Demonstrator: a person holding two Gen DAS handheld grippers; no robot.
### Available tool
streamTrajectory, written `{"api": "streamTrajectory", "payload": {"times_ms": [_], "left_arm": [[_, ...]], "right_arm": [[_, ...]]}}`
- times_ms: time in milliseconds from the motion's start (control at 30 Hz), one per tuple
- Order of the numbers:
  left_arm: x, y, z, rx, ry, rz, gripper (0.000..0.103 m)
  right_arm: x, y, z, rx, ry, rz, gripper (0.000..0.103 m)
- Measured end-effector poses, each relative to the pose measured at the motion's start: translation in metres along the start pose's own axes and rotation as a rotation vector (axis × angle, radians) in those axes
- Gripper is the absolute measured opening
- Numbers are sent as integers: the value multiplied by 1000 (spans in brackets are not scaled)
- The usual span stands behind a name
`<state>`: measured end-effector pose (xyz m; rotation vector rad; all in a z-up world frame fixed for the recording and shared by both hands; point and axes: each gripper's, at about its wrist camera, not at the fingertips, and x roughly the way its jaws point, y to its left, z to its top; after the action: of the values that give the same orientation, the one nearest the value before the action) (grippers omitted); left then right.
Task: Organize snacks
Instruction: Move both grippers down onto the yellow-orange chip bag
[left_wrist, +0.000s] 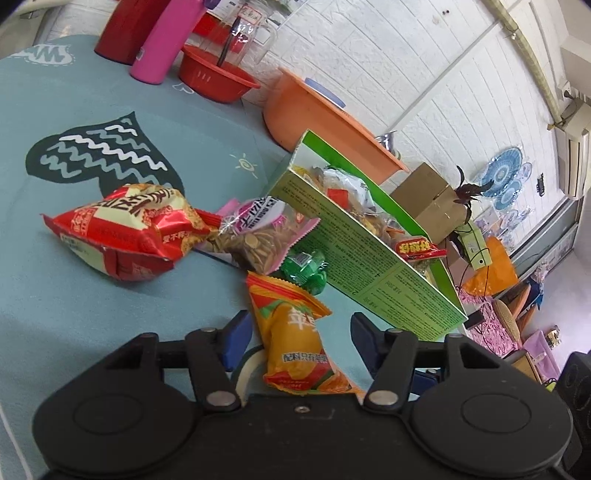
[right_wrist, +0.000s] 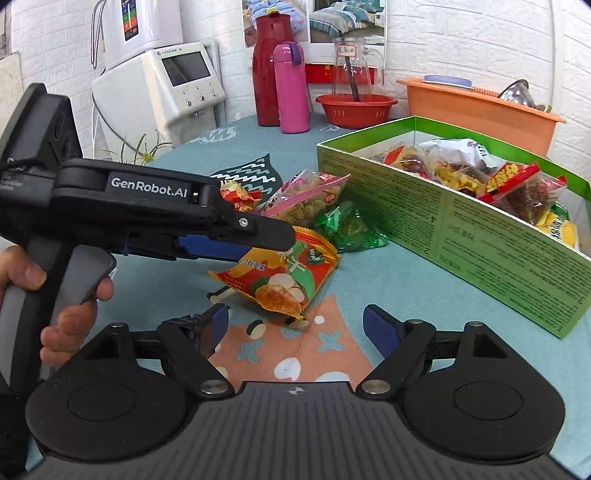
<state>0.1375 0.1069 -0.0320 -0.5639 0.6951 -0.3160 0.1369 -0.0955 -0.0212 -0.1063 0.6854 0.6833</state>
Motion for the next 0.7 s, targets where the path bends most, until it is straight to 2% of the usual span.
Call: {"api": "streamTrajectory", "payload": {"times_ms": [700], "left_arm": [[0,-2,-2,21,6,-14,89]], "right_arm": [[11,7,1,-19,-4,-7,103]]}}
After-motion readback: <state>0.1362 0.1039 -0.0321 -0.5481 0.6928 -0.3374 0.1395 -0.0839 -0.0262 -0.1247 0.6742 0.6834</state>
